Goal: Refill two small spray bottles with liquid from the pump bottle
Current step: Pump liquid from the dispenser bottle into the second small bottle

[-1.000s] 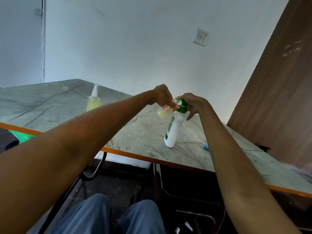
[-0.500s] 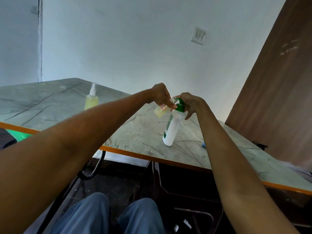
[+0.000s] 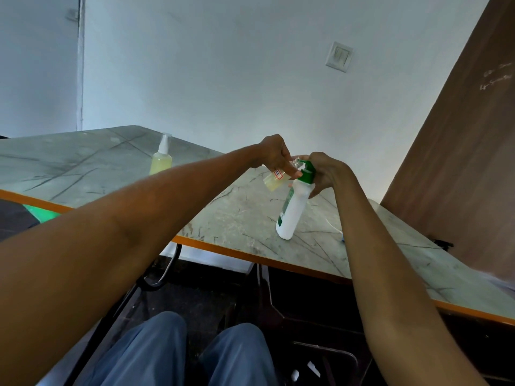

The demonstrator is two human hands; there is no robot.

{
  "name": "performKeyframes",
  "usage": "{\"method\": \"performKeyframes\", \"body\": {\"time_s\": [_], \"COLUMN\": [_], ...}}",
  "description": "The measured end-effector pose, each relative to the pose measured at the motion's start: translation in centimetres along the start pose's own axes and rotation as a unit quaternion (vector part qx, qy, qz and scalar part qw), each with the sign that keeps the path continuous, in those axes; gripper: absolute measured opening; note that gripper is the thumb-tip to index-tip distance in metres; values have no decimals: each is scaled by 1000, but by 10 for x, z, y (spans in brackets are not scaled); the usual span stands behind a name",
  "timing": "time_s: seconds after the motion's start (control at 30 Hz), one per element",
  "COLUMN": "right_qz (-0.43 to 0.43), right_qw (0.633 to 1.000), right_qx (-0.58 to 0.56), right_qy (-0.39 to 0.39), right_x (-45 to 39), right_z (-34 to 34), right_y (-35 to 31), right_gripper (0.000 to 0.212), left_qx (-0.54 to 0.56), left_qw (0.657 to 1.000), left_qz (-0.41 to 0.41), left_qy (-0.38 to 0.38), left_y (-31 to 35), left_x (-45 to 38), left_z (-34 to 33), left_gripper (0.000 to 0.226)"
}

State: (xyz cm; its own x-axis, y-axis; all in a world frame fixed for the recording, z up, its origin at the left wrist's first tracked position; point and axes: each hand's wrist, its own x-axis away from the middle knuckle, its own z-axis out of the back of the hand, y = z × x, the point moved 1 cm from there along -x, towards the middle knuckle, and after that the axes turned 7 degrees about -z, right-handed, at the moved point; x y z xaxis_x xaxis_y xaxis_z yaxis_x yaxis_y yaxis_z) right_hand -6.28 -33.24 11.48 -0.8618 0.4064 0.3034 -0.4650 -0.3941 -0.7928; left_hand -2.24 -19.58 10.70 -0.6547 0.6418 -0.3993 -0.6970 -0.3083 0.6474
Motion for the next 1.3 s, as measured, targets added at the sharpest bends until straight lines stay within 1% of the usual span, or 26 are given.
{"method": "performKeyframes", "body": {"time_s": [0.13, 0.23, 0.3, 0.4, 0.5, 0.57, 0.83, 0.97, 1.03, 1.13, 1.2, 1.3], "right_qz": [14, 12, 7, 3, -5, -6, 6, 16, 15, 8, 9, 1], "right_qw": [1000, 999, 999, 999, 998, 998, 999, 1000, 999, 997, 997, 999], "right_qx": [23, 25, 31, 39, 53, 51, 34, 14, 29, 69, 64, 33], "right_qy": [14, 18, 21, 26, 36, 33, 23, 14, 16, 42, 47, 24], "right_x": [7, 7, 6, 8, 10, 10, 11, 11, 12, 15, 13, 8], "right_z": [1, 2, 3, 3, 1, 1, 1, 4, 3, -1, -1, 3], "right_y": [-1, -5, -7, -8, -7, -5, -8, -7, -7, -5, -5, -2], "right_gripper": [39, 31, 30, 32, 41, 43, 33, 34, 38, 45, 42, 34], "left_qx": [1, 13, 7, 8, 5, -2, -2, 0, -6, -12, -10, -4], "left_qw": [1000, 1000, 1000, 1000, 1000, 1000, 999, 999, 1000, 1000, 1000, 1000], "left_qz": [5, 6, 4, 2, -4, 0, 1, -8, -9, -9, -8, -9], "left_qy": [6, 17, 18, 18, 17, 15, 35, 31, 28, 23, 22, 28], "left_y": [-2, 1, 3, 2, 2, 2, 4, 6, 7, 4, 3, 3], "left_x": [-2, -1, 0, -1, 0, 0, 1, 0, 2, 1, 1, 0], "left_z": [-1, 1, 2, 2, 1, -1, 0, 1, -1, -1, 0, -1], "left_gripper": [45, 46, 46, 46, 45, 44, 45, 45, 44, 43, 44, 46]}}
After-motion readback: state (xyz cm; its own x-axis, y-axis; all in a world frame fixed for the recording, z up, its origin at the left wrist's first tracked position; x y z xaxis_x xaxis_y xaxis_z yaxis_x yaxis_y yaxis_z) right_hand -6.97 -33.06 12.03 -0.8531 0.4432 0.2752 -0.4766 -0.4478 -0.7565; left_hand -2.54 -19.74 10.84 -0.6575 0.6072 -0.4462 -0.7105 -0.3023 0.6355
